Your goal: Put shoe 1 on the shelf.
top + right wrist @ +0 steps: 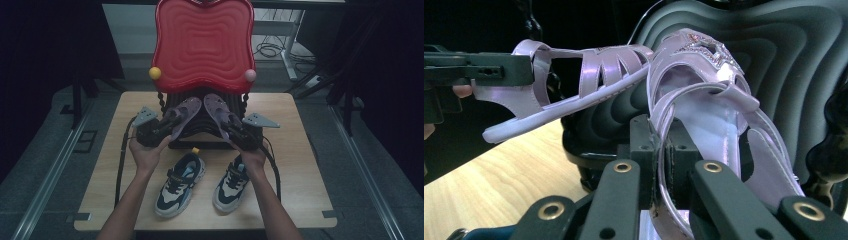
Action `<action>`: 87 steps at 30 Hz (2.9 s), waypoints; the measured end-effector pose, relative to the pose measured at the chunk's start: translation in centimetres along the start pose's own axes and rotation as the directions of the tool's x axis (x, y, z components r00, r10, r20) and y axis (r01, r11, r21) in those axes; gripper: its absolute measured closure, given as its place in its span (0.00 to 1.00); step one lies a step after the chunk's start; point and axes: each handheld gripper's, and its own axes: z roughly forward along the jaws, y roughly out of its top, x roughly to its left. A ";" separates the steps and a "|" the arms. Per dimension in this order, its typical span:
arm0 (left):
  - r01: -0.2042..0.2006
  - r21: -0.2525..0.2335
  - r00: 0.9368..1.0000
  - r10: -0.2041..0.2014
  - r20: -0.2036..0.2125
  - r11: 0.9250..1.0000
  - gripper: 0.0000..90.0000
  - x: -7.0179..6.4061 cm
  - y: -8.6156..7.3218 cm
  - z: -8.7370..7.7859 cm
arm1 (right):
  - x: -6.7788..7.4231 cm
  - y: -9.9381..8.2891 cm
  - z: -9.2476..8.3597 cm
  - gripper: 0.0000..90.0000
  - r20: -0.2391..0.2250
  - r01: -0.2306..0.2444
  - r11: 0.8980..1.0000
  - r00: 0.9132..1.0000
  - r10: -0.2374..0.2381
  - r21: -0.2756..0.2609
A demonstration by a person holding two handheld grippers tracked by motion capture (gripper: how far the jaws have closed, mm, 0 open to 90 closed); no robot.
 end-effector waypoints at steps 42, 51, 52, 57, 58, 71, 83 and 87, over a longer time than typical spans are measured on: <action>-0.077 -0.084 0.987 0.063 -0.150 0.994 0.95 0.0 0.3 5.2 | 0.9 1.5 4.6 0.94 0.223 0.085 0.996 0.972 -0.077 -0.027; -0.094 -0.099 0.981 0.075 -0.177 0.991 0.95 0.2 0.2 5.8 | 0.6 1.1 5.8 0.94 0.258 0.101 0.995 0.961 -0.095 -0.012; -0.097 -0.103 0.981 0.077 -0.179 0.990 0.95 0.2 0.2 5.9 | 0.6 1.1 5.9 0.94 0.262 0.101 0.995 0.960 -0.094 -0.011; -0.109 -0.101 0.980 0.090 -0.176 0.989 0.95 0.0 0.2 6.3 | 0.4 0.9 6.5 0.94 0.270 0.095 0.995 0.958 -0.091 -0.002; -0.113 -0.096 0.980 0.095 -0.173 0.989 0.95 -0.1 0.1 6.4 | 0.3 0.8 6.6 0.94 0.272 0.098 0.995 0.958 -0.094 -0.001; -0.125 -0.052 0.982 0.116 -0.149 0.991 0.95 -0.4 -1.4 7.1 | 0.4 0.5 7.0 0.94 0.259 0.097 0.995 0.961 -0.101 0.029; -0.152 -0.015 0.976 0.148 -0.159 0.988 0.93 -0.5 -2.5 7.7 | 0.3 -0.1 7.4 0.92 0.241 0.085 0.994 0.966 -0.099 0.065; -0.160 -0.008 0.975 0.157 -0.155 0.987 0.93 -0.6 -2.9 7.8 | 0.3 -0.4 7.5 0.91 0.225 0.074 0.994 0.970 -0.090 0.076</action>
